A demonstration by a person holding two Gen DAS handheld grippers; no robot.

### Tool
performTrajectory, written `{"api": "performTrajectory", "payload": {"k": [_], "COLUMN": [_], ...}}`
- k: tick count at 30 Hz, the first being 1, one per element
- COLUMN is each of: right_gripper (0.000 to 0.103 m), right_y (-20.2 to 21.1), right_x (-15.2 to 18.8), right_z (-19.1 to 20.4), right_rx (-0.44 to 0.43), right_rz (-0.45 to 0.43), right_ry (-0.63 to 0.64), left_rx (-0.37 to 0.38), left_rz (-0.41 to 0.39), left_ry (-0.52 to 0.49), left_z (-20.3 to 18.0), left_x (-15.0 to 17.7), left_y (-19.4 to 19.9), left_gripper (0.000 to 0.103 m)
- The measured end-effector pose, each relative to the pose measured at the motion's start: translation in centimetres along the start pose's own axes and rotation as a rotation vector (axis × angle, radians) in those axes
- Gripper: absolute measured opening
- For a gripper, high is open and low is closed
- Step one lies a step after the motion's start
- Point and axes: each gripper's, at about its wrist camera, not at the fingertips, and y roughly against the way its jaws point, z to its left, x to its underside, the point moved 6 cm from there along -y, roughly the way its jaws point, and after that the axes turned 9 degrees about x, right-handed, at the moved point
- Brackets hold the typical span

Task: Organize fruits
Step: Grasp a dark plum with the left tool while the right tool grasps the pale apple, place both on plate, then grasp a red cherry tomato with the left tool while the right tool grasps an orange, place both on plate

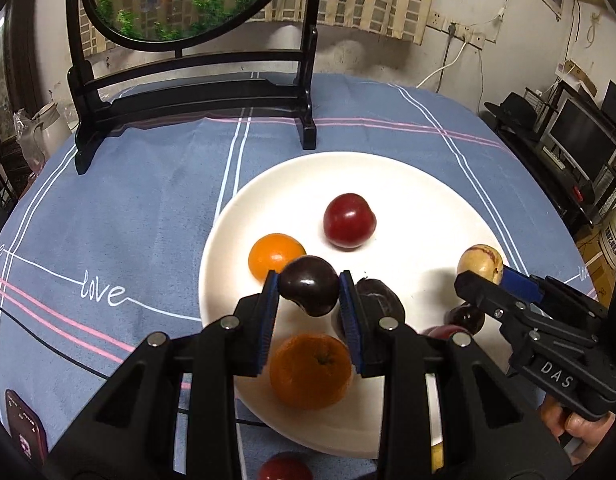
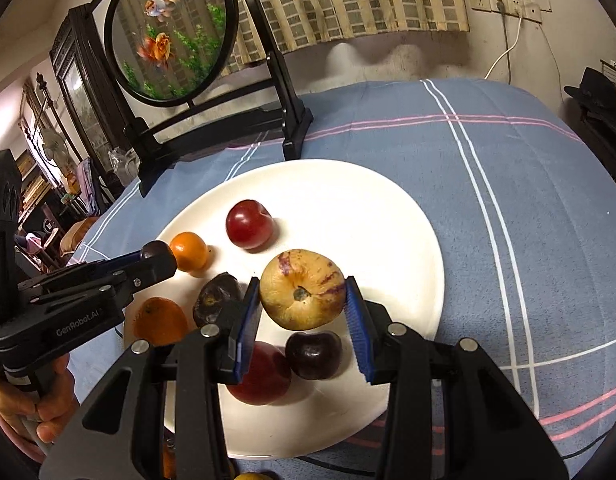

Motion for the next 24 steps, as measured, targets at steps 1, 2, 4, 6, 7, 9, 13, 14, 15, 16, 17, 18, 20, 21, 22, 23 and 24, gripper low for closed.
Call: {"api": "performTrajectory", "payload": {"k": [1, 2, 4, 6, 7, 9, 13, 14, 15, 16, 17, 18, 20, 21, 22, 23, 24], "right_gripper": [0.045, 0.046, 0.047, 0.048, 0.048, 0.048, 0.048, 0.048, 0.048, 0.048, 0.048, 0.048, 0.048, 0.048, 0.048, 0.048, 0.048], "right_y": [-0.1, 0.0, 0.4, 1.7, 2.4, 4.1, 6.6, 7.2, 7.8, 8.2, 8.5, 8.7, 8.9, 8.9, 9.0, 9.0, 9.0], "right_x": [0.0, 0.1, -0.1, -0.1, -0.1, 0.6, 3.3, 4.1, 5.0, 5.7, 6.5, 7.1, 8.3, 9.0, 9.5, 9.9, 10.1], "right_z": [0.0, 0.1, 0.2, 0.2, 0.3, 0.5, 0.9, 0.9, 0.9, 0.9, 0.8, 0.8, 0.7, 0.6, 0.5, 0.4, 0.4], "right_rx": [0.0, 0.001, 0.003, -0.01, -0.014, -0.029, -0.075, -0.084, -0.099, -0.109, -0.116, -0.117, -0.117, -0.126, -0.121, -0.109, -0.108], "right_rz": [0.005, 0.006, 0.003, -0.014, -0.024, -0.038, -0.03, -0.025, -0.019, -0.012, -0.004, 0.005, 0.038, 0.06, 0.074, 0.084, 0.091], "right_ry": [0.003, 0.004, 0.007, 0.013, 0.02, 0.036, 0.07, 0.079, 0.089, 0.097, 0.106, 0.112, 0.116, 0.114, 0.113, 0.115, 0.117], "left_rx": [-0.003, -0.008, -0.015, -0.03, -0.029, -0.03, -0.005, 0.0, 0.004, 0.001, 0.0, 0.0, 0.0, -0.01, -0.019, -0.02, -0.016], "left_rz": [0.003, -0.001, -0.02, -0.061, -0.069, -0.098, -0.122, -0.12, -0.122, -0.12, -0.112, -0.103, -0.085, -0.078, -0.076, -0.073, -0.07], "left_ry": [-0.002, -0.001, -0.002, -0.008, -0.011, -0.007, 0.019, 0.019, 0.017, 0.018, 0.028, 0.034, 0.041, 0.039, 0.037, 0.038, 0.038], "left_z": [-0.1, -0.1, -0.1, 0.0, 0.1, 0.6, 2.0, 2.3, 2.6, 2.9, 3.3, 3.6, 4.0, 4.1, 4.2, 4.2, 4.1], "left_x": [0.1, 0.1, 0.0, -0.1, 0.0, 0.7, 3.3, 3.9, 4.7, 5.2, 6.1, 6.6, 7.7, 8.0, 8.2, 8.4, 8.5], "left_y": [-0.1, 0.0, 0.7, 2.6, 3.3, 5.5, 8.2, 8.5, 8.9, 9.0, 9.1, 9.1, 8.9, 8.8, 8.7, 8.6, 8.6], "left_gripper": [0.032, 0.034, 0.061, 0.069, 0.074, 0.085, 0.087, 0.087, 0.087, 0.087, 0.087, 0.087, 0.087, 0.087, 0.087, 0.087, 0.087]}}
